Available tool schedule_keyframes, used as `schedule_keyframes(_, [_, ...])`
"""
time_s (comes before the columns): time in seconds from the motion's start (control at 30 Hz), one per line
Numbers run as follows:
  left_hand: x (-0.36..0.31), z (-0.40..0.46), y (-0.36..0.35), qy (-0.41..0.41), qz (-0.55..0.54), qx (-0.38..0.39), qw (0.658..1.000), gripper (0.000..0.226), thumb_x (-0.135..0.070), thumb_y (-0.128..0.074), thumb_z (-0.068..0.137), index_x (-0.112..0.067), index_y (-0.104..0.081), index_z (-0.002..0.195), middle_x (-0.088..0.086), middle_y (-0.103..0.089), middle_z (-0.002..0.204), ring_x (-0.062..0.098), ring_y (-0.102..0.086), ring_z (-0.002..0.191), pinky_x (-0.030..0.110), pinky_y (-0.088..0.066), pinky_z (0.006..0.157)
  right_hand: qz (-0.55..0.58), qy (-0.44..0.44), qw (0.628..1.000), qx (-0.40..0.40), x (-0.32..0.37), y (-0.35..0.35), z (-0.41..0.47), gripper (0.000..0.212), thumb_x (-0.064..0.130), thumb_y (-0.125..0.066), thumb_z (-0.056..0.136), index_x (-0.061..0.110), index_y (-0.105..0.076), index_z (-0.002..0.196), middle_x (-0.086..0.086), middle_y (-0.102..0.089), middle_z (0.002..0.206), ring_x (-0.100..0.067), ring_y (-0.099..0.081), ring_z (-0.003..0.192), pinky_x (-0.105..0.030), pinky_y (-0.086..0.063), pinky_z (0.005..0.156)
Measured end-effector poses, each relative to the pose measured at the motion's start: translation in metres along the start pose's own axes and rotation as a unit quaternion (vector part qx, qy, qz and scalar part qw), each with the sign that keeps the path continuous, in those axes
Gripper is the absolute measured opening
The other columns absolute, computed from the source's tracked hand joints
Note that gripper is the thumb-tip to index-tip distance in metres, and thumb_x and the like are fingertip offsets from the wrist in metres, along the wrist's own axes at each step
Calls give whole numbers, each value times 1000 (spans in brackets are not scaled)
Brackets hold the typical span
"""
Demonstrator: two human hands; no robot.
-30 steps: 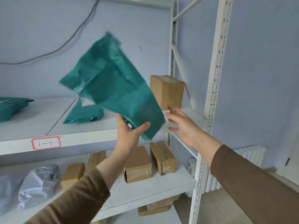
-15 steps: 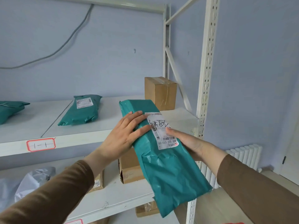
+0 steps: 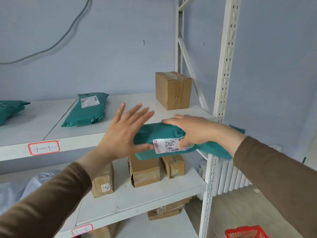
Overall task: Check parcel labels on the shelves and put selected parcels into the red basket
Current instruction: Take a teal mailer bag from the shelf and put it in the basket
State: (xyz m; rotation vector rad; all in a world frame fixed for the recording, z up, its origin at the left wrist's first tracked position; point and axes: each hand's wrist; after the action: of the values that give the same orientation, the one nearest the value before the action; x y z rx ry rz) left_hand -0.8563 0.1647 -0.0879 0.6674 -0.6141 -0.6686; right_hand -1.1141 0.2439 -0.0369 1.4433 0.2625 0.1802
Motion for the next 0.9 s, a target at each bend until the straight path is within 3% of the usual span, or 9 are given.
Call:
schedule_keyframes(0.07, [-5,2,-6,29,4,121,992,108,-87,-48,78,-31,-15,165,-1,-48,159,21,-39,151,53,-12,129,-76,42,996,-5,9,10,8,97,35,-75,83,43,-15,159,10,-43,147,-16,-47,125,-43,-46,99])
schedule_keyframes(0.17, [-11,-5,-23,160,-192,120,961,107,-70,-68,74,-37,-19,163,-6,-59,144,19,-58,122,41,-46,109,-121,49,991,-29,19,24,14,91,32,-73,88,42,-18,159,12,-38,158,-17,-40,142,-49,-27,119])
schedule_keyframes(0.23, [-16,-13,-30,254,-389,86,882,104,-66,-75,70,-40,-27,159,-10,-61,140,15,-64,116,41,-56,99,-171,28,974,-146,19,25,15,88,34,-71,89,38,-20,161,10,-31,165,-18,-29,151,-56,-8,126])
schedule_keyframes(0.3, [-25,-22,-38,316,-561,44,763,89,-53,-84,78,-39,-38,153,-7,-65,136,19,-69,116,40,-61,94,-163,8,929,-333,15,13,13,82,32,-70,91,29,-27,161,4,-31,166,-23,-27,154,-58,-6,126])
schedule_keyframes(0.4, [-50,-26,-41,364,-699,19,616,62,-32,-75,93,-30,-47,148,3,-69,135,22,-73,114,31,-62,80,67,-6,874,-481,12,-24,3,74,26,-66,95,22,-31,160,4,-31,165,-19,-29,151,-31,-11,126])
schedule_keyframes(0.5, [-74,-27,-50,361,-752,11,551,64,-38,-75,92,-26,-47,149,3,-70,136,24,-72,119,36,-61,89,417,-71,839,-343,22,-68,-10,90,43,-72,92,33,-16,162,17,-22,164,-4,-24,148,-20,-20,118])
schedule_keyframes(0.57, [-88,-25,-54,362,-769,5,527,65,-38,-73,91,-27,-47,149,3,-70,136,24,-71,120,35,-61,91,583,-121,774,-218,25,-92,-17,111,62,-77,77,41,-9,161,12,-21,168,-11,-31,150,-37,-31,121])
schedule_keyframes(0.67, [-107,-22,-63,347,-783,9,516,66,-35,-70,93,-26,-42,152,4,-69,138,24,-69,123,35,-60,95,699,-147,689,-126,19,-116,-31,115,64,-83,66,47,-18,159,10,-47,157,-12,-59,129,-43,-47,111])
schedule_keyframes(0.9, [-153,-13,-81,319,-788,33,526,70,-27,-73,93,-35,-37,153,-3,-64,143,22,-67,126,43,-59,98,708,-149,669,-168,-10,-143,-79,74,47,-78,75,39,-50,143,12,-71,126,-13,-69,115,-33,-58,93])
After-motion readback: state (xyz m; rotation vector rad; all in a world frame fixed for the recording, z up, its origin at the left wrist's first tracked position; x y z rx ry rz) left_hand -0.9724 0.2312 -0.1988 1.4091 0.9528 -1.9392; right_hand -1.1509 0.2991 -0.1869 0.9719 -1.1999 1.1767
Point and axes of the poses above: each hand's wrist, its own z-axis towards the middle knuckle, its own y-axis out of the back of the hand, x = y × z
